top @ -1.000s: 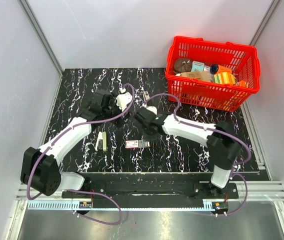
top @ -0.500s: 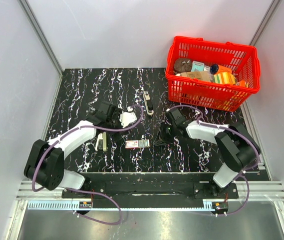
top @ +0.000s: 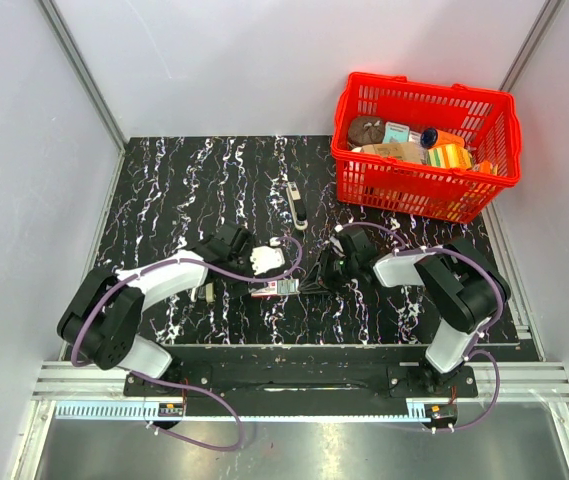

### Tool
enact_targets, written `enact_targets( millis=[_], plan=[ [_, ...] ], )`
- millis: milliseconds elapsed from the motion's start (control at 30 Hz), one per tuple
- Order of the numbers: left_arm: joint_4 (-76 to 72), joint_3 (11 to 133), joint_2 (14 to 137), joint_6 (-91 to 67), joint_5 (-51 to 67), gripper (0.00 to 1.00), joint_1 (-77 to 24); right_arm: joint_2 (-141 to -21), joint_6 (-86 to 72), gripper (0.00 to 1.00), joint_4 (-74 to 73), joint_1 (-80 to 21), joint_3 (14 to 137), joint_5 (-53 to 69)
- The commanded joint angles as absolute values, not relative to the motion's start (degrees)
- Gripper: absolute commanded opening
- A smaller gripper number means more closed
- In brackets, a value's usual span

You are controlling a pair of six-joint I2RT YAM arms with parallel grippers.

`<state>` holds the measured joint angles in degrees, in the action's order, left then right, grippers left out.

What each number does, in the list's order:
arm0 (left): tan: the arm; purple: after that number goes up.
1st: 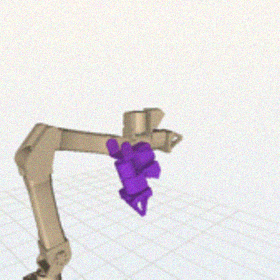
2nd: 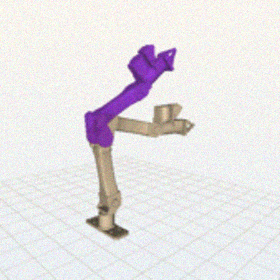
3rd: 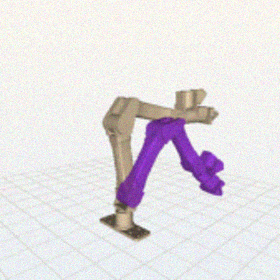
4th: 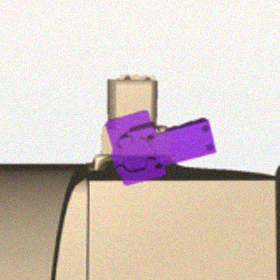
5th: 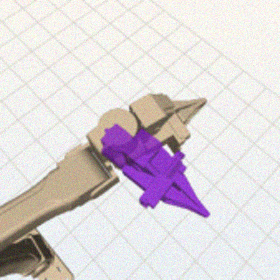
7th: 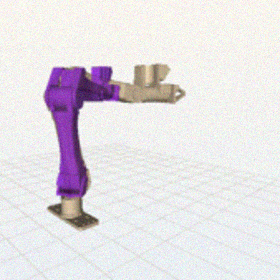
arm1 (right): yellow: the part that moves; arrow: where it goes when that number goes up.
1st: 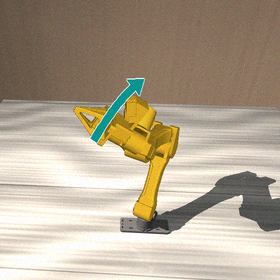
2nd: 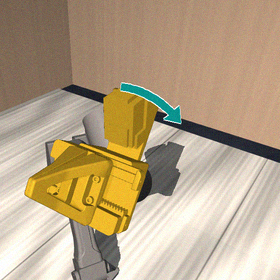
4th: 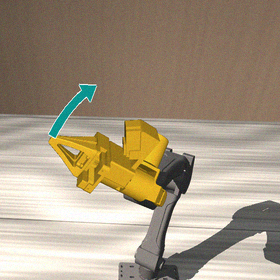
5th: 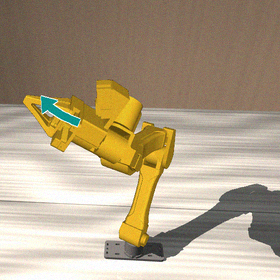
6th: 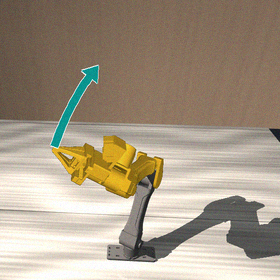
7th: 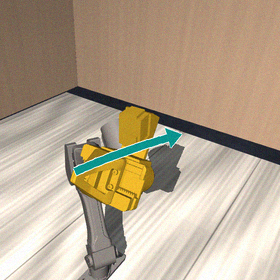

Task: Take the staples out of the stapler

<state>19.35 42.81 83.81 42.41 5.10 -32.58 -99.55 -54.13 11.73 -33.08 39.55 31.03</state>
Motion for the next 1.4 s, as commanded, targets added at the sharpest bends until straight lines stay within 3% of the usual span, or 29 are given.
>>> enact_targets(
  millis=[0, 533, 1367],
  plan=[
    [15.5, 42.7, 85.2, 42.5, 2.5, 0.93, -33.4, -100.1, -55.5, 0.26, 16.6, -32.4, 39.1, 32.7],
    [15.7, 42.5, 85.0, 41.5, 2.9, 0.93, -34.7, -102.4, -55.6, 0.17, 18.5, -32.0, 39.5, 33.3],
    [15.9, 43.7, 85.8, 39.9, 3.6, 0.92, -36.5, -103.7, -54.6, 0.13, 17.7, -32.8, 40.9, 32.8]
  ],
)
